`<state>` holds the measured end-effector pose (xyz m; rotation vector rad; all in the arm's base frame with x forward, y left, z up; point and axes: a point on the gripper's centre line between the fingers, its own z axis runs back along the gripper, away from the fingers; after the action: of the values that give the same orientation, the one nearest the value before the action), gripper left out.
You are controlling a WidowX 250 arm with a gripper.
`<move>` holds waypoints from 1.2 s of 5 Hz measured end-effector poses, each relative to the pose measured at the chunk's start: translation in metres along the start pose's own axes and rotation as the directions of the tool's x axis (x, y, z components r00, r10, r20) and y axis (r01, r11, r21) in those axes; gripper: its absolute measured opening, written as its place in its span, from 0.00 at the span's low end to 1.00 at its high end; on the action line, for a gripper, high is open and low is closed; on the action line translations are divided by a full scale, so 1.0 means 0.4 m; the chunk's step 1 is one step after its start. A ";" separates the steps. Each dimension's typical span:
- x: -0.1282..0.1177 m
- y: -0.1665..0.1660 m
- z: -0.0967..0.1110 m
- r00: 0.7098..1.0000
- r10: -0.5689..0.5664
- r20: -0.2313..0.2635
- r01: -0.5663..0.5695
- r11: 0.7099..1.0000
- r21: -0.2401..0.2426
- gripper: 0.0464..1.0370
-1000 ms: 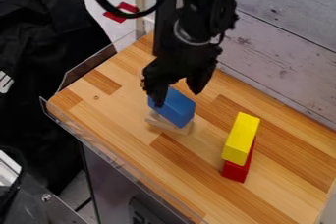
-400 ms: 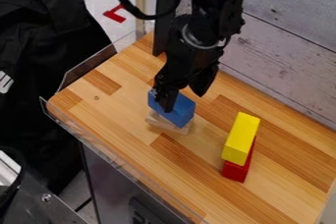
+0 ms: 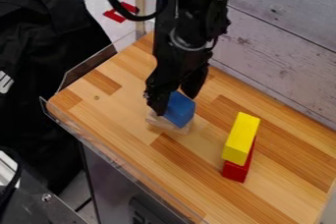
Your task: Take the rectangular block off of the cube and put it on top of the other rectangular block
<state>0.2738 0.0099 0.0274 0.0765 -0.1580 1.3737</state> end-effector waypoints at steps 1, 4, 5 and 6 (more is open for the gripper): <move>0.000 0.008 -0.009 1.000 0.019 -0.013 -0.019 1.000 -0.001 0.62; 0.003 0.009 -0.007 0.996 -0.091 -0.010 0.091 0.996 0.007 0.51; 0.019 0.000 0.022 0.950 -0.313 0.020 0.312 0.950 0.006 0.51; -0.003 0.001 0.083 0.851 -0.519 0.087 0.518 0.855 0.029 0.51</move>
<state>0.2710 0.0041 0.0598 0.1740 -0.1947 0.8262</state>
